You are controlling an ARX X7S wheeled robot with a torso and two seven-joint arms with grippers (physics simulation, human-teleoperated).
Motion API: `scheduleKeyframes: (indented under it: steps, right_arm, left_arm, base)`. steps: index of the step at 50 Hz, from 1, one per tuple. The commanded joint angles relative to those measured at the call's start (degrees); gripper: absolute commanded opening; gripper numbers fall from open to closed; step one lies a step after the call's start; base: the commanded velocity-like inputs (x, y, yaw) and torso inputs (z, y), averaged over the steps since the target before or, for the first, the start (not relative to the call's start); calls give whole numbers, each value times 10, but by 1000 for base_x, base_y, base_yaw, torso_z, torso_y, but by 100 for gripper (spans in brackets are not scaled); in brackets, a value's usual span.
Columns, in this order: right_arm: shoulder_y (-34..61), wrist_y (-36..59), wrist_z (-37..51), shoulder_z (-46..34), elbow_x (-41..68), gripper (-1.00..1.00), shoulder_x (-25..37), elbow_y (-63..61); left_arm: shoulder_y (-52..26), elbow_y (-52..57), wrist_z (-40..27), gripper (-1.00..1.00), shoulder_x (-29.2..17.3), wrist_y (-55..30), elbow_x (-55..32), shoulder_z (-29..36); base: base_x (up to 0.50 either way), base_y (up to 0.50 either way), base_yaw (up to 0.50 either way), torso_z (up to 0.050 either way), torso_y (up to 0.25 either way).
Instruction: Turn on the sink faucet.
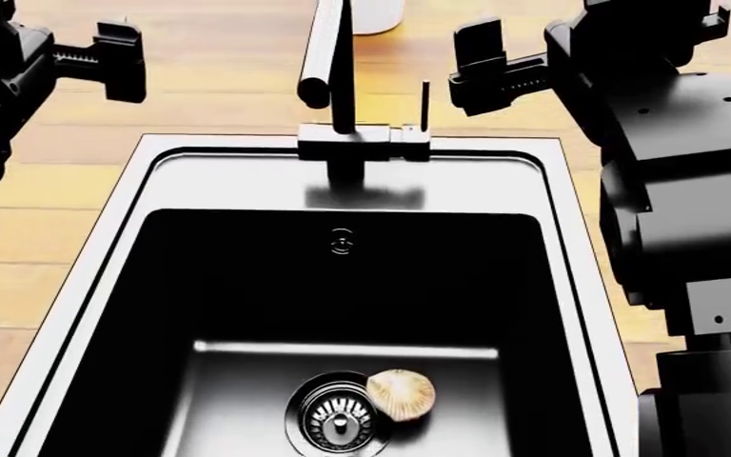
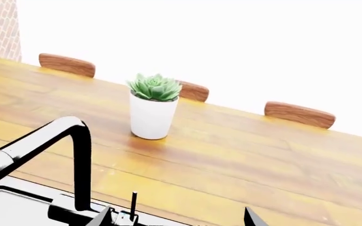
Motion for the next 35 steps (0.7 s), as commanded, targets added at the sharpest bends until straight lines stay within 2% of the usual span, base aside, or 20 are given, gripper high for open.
scheduleKeyframes:
  steps: [1, 16, 35]
  right_arm:
    - [1, 4, -1, 1, 4, 100, 0, 1]
    - [5, 21, -1, 3, 12, 100, -1, 5]
    - [19, 49, -55, -4, 38, 100, 1, 23]
  left_arm:
    - [4, 0, 0, 100, -3, 1, 2, -1]
    - [12, 0, 0, 100, -5, 2, 1, -3]
    - [27, 0, 3, 100, -8, 18, 0, -12]
  base:
    - [387, 0, 0, 0, 0]
    - [343, 0, 0, 0, 0]
    - [42, 0, 0, 0, 1]
